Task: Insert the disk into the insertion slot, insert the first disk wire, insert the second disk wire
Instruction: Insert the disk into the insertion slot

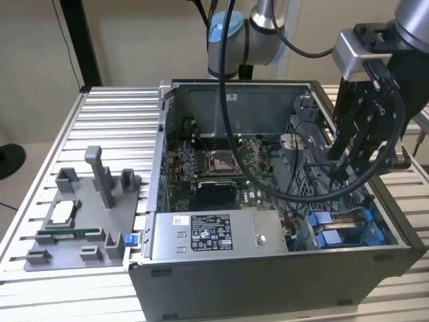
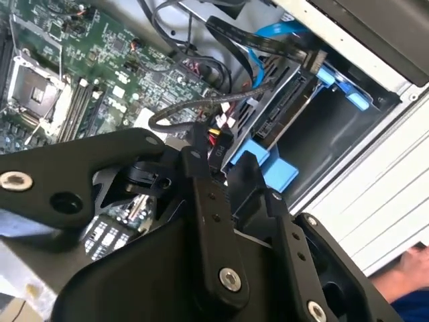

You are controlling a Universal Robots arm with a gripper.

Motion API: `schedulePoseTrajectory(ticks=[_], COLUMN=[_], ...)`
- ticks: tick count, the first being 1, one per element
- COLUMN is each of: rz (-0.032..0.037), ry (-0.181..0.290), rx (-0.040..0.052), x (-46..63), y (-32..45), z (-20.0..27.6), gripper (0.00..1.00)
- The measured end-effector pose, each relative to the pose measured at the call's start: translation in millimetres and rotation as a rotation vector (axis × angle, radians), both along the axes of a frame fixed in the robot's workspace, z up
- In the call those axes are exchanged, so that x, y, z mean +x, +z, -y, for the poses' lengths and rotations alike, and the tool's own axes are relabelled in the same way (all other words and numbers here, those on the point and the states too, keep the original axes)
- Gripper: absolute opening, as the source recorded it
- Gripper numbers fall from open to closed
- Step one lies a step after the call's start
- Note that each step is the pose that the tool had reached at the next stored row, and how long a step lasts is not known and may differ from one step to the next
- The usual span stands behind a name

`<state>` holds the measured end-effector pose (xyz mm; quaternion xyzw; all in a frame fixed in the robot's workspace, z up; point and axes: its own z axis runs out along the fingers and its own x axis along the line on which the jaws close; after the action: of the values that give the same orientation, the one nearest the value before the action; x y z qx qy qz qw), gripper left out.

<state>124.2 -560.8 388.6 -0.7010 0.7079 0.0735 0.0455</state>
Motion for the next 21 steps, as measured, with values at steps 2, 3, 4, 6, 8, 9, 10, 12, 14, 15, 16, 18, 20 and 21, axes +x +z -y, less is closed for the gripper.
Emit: schedulePoseTrajectory(ticks=[2, 3, 4, 6, 8, 9, 10, 12, 14, 15, 16, 18, 20, 21], rz=[0.0000, 0.0000, 0.0000, -0.0003, -0.0007, -0.0011, -0.0015, -0.0016, -0.0016, -0.0019, -0.0026, -0.0034, -0.0035, -0.0036], ry=[0.000, 0.000, 0.000, 0.000, 0.000, 0.000, 0.000, 0.000, 0.000, 0.000, 0.001, 0.005, 0.009, 0.010], rx=[0.0267, 0.0345, 0.0370, 0.0371, 0.0369, 0.0369, 0.0371, 0.0372, 0.0368, 0.0369, 0.0368, 0.0368, 0.0367, 0.0362], x=[0.0, 0.0, 0.0, 0.0, 0.0, 0.0, 0.1, 0.1, 0.1, 0.1, 0.1, 0.1, 0.1, 0.2], y=[-0.6, -1.2, -1.9, -2.6, -3.6, -4.2, -4.5, -5.0, -5.3, -5.5, -5.7, -6.0, -6.2, -6.4], z=[2.3, 2.9, 3.5, 4.0, 4.2, 4.5, 5.3, 5.7, 5.8, 5.8, 5.8, 5.8, 5.8, 5.8], gripper=[1.00, 1.00, 1.00, 1.00, 1.00, 1.00, 1.00, 1.00, 1.00, 1.00, 1.00, 1.00, 0.00, 0.00])
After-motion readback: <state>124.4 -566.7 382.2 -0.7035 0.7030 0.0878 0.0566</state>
